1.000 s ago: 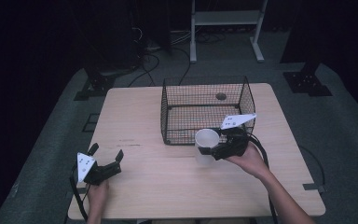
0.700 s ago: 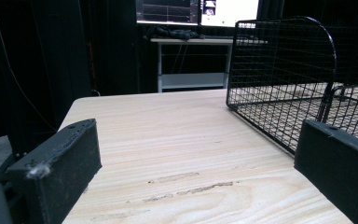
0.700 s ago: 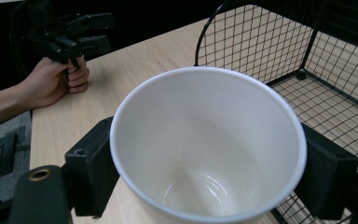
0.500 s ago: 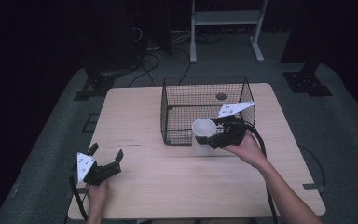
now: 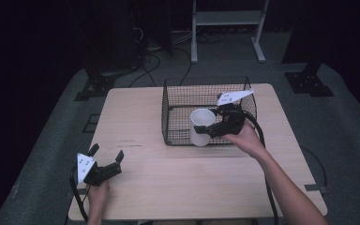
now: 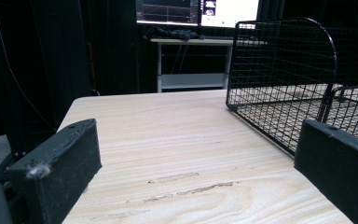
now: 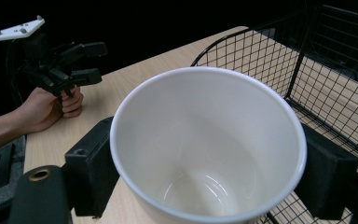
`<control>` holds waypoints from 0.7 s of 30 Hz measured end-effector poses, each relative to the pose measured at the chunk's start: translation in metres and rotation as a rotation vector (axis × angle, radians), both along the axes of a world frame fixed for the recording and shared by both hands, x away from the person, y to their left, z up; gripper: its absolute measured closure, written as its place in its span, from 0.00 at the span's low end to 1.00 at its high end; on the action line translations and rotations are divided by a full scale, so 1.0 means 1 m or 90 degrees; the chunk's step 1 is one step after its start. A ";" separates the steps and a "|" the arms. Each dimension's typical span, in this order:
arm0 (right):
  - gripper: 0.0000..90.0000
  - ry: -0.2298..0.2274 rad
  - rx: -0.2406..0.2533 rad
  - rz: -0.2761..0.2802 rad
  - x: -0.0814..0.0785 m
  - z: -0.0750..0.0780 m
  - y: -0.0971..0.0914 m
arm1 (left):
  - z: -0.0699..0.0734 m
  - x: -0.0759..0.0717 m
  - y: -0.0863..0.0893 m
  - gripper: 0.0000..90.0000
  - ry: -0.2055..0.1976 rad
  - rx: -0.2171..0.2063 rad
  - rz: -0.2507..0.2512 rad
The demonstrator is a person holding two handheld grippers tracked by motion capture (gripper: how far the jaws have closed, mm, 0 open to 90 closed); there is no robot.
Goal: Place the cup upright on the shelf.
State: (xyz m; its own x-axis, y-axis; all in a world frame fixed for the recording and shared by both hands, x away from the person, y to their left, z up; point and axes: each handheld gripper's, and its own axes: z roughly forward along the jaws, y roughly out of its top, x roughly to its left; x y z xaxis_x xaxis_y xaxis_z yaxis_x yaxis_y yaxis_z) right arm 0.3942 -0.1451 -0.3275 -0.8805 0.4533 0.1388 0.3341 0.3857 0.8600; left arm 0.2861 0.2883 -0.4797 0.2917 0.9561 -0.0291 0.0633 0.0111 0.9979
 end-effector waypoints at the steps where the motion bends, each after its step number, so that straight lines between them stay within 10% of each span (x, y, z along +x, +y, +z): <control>1: 0.21 0.001 0.000 -0.001 0.002 0.001 0.000 | 0.000 0.000 0.000 0.00 0.000 0.000 0.000; 21: 0.21 0.024 -0.003 -0.017 0.045 0.014 0.008 | 0.000 0.000 0.001 0.00 0.000 -0.005 -0.001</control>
State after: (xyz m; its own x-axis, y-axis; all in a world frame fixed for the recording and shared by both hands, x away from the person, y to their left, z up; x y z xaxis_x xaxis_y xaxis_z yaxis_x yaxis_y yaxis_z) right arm 0.4393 -0.1372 -0.3133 -0.8626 0.4767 0.1694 0.3761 0.3803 0.8449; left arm 0.2861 0.2889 -0.4798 0.2931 0.9554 -0.0363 0.0634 0.0185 0.9978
